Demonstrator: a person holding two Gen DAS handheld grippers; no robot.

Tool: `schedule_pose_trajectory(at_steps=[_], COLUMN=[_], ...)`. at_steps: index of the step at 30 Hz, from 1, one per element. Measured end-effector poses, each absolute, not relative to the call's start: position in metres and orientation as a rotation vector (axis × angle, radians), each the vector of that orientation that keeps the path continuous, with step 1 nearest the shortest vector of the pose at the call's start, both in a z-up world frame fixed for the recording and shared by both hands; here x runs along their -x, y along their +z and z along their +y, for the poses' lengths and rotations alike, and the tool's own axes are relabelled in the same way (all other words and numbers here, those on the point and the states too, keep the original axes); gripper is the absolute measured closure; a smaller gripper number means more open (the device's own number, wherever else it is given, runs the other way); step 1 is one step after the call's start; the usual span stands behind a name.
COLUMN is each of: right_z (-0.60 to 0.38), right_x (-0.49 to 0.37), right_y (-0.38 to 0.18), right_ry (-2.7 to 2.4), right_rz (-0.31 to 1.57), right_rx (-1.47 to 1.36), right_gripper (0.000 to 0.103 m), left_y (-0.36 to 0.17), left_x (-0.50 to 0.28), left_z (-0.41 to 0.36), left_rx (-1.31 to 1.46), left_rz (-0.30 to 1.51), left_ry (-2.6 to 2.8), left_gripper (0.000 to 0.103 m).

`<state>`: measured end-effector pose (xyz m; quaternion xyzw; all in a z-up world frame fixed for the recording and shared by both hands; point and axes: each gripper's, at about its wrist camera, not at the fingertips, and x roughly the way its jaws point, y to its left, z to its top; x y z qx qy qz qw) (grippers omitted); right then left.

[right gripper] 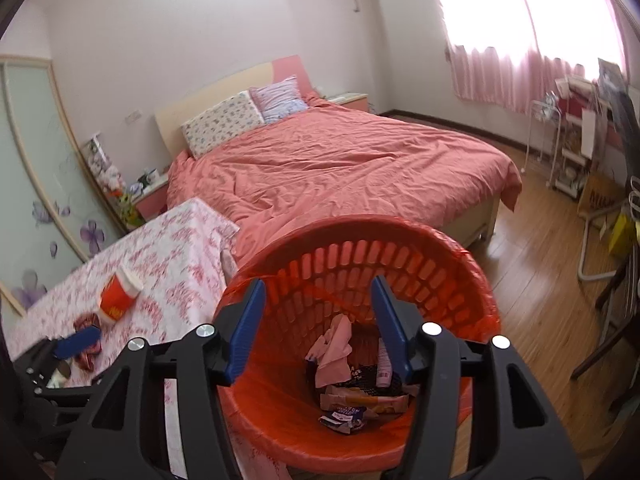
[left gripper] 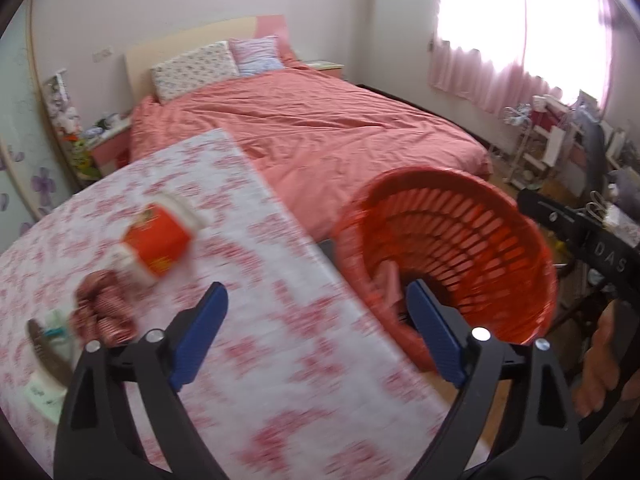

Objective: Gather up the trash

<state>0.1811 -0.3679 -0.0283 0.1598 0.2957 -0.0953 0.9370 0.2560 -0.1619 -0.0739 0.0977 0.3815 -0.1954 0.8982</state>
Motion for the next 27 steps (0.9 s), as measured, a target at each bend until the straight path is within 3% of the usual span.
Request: schedule_pose_trajectory(at_steps=[6, 18, 23, 27], right_z=[-0.329, -0.233, -0.204, -0.19], right_x=[-0.184, -0.199, -0.202, -0.205], right_y=[-0.03, -0.04, -0.044, -0.047], right_ry=[-0.133, 0.066, 0.114, 0.131], right_rz=[0.624, 0.703, 0.722, 0.736], right_rx=[-0.24, -0.136, -0.094, -0.086], right_gripper=[0.039, 0.038, 0.039, 0.038], left_y=[-0.078, -0.081, -0.081, -0.08], left_x=[-0.251, -0.253, -0.266, -0.279], left_z=[-0.089, 0.076, 0.102, 0.095], left_rx=[-0.201, -0.042, 0.051, 0.095], left_rz=[0.795, 0.841, 0.871, 0.875], left_ry=[-0.252, 0.062, 0.076, 0.055], left_gripper=[0.013, 0.013, 0.031, 0.037])
